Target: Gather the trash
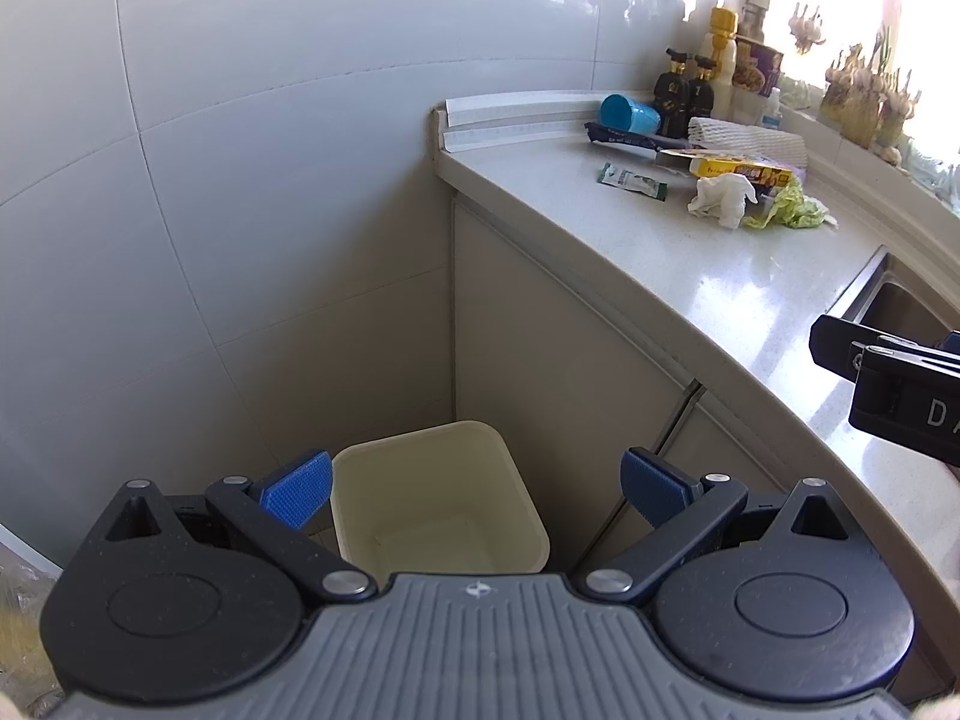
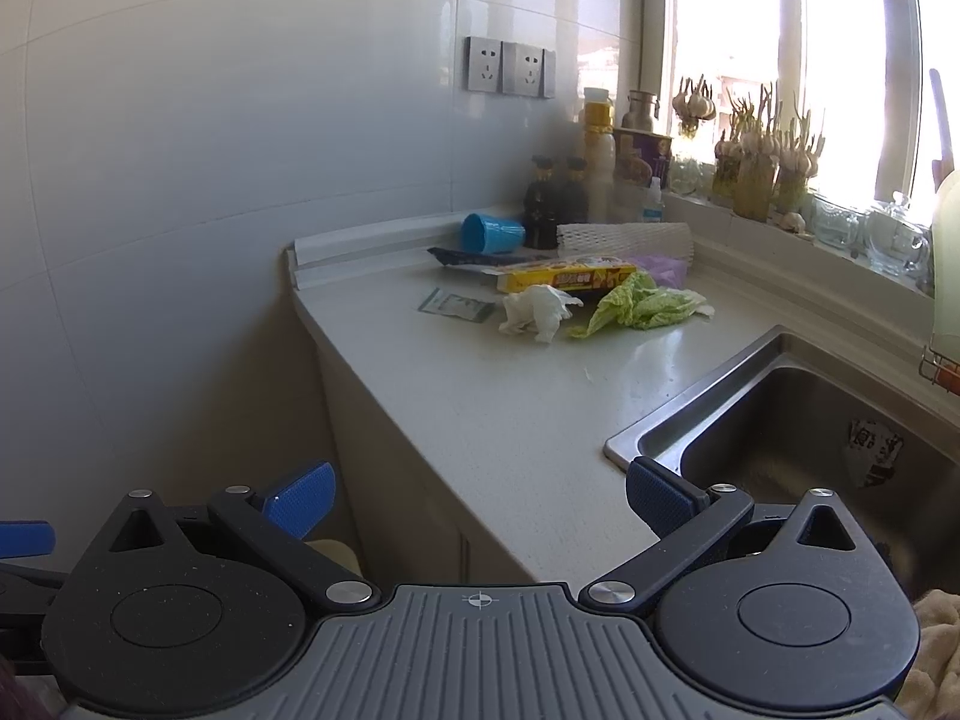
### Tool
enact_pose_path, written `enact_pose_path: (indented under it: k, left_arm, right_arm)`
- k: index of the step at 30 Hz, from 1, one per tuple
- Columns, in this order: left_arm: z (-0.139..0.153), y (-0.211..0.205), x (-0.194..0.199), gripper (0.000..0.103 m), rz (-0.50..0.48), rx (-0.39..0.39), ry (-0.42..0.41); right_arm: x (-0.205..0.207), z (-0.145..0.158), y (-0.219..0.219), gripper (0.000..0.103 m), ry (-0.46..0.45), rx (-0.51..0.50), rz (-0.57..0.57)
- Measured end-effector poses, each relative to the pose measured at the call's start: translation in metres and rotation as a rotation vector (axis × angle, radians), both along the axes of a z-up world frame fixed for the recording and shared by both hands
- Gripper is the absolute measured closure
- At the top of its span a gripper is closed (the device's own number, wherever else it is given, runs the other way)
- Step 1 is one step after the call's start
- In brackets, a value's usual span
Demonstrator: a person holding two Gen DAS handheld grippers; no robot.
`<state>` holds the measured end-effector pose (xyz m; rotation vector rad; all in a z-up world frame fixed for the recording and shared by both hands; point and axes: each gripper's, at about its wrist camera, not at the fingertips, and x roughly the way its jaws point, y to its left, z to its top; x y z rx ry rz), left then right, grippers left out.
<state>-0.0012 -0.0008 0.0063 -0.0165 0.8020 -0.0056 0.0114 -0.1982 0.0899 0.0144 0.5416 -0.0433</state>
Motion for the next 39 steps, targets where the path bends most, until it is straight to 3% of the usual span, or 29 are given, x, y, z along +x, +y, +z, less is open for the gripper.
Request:
enact_pose_path:
  k: [27,32,35,39]
  left_arm:
    - [-0.002,-0.002,0.008,0.001,0.002,-0.001,-0.005]
    - [0.001,0.000,0.019,0.001,-0.010,-0.017,-0.054]
    - [0.003,-0.001,0.032,0.001,-0.070,-0.044,-0.100]
    - [0.011,-0.011,0.048,0.001,-0.101,0.016,-0.214]
  right_arm:
    - [0.012,-0.006,-0.003,0.000,0.008,0.014,0.000]
    - [0.027,-0.008,-0.014,0.000,-0.007,0.017,-0.006]
    - [0.042,-0.008,-0.024,0.000,-0.011,0.024,0.005]
    - [0.064,-0.007,-0.042,0.000,-0.017,0.044,0.027]
